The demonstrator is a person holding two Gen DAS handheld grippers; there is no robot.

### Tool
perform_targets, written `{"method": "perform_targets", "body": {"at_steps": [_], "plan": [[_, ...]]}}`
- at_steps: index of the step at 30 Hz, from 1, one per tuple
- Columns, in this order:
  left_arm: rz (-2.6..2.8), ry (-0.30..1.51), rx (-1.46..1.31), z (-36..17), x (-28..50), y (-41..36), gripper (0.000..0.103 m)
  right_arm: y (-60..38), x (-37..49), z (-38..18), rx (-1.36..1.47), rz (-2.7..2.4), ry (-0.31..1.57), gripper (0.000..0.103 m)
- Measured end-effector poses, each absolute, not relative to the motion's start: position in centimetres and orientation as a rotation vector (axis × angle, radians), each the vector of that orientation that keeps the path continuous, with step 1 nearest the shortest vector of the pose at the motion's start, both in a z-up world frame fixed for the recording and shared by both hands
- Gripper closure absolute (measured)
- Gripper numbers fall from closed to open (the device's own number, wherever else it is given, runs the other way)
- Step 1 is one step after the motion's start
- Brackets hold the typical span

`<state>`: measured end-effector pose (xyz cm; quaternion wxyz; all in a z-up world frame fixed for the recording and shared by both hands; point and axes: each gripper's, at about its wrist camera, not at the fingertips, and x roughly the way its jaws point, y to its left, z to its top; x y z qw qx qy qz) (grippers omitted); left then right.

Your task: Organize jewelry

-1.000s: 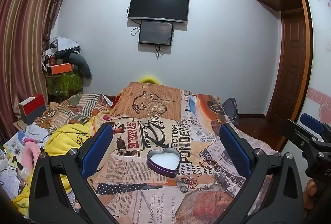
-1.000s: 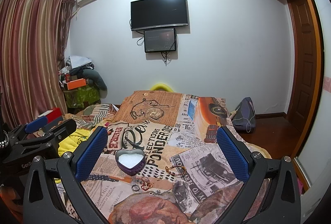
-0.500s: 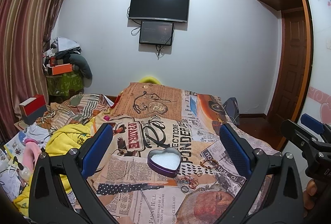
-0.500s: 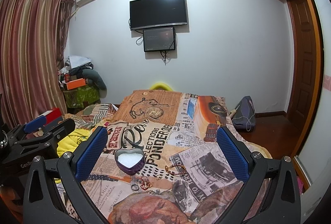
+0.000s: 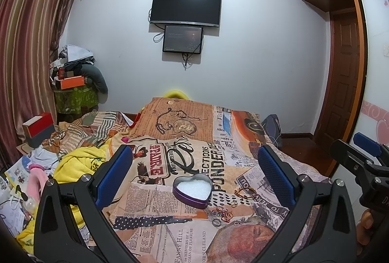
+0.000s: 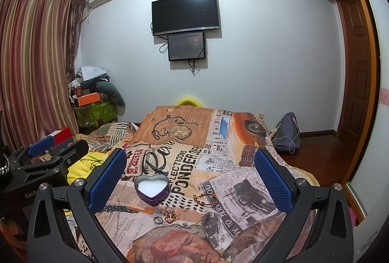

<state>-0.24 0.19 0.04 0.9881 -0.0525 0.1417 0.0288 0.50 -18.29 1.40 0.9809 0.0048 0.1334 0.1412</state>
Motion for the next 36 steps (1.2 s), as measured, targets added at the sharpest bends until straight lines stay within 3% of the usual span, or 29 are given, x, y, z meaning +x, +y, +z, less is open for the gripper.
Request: {"method": "perform_targets", "body": {"at_steps": [21,34,36], "plan": [[0.053,0.315,-0.097,-0.2,0.5,-0.1,0.000,-18.9,1.4,0.8,0.024,0.274,0.319,0.000],[0.062,0.525,-0.063,-5.4,5.8,0.2,0.000,-19.9,4.3,-3.5,-0.055,0.215,0.439,0.000],[0.050,0.578,-0.045,-6.9,6.7,0.1,0.005,-20.2,5.1,-4.9,-0.072,0.222,0.487,0.000]]}}
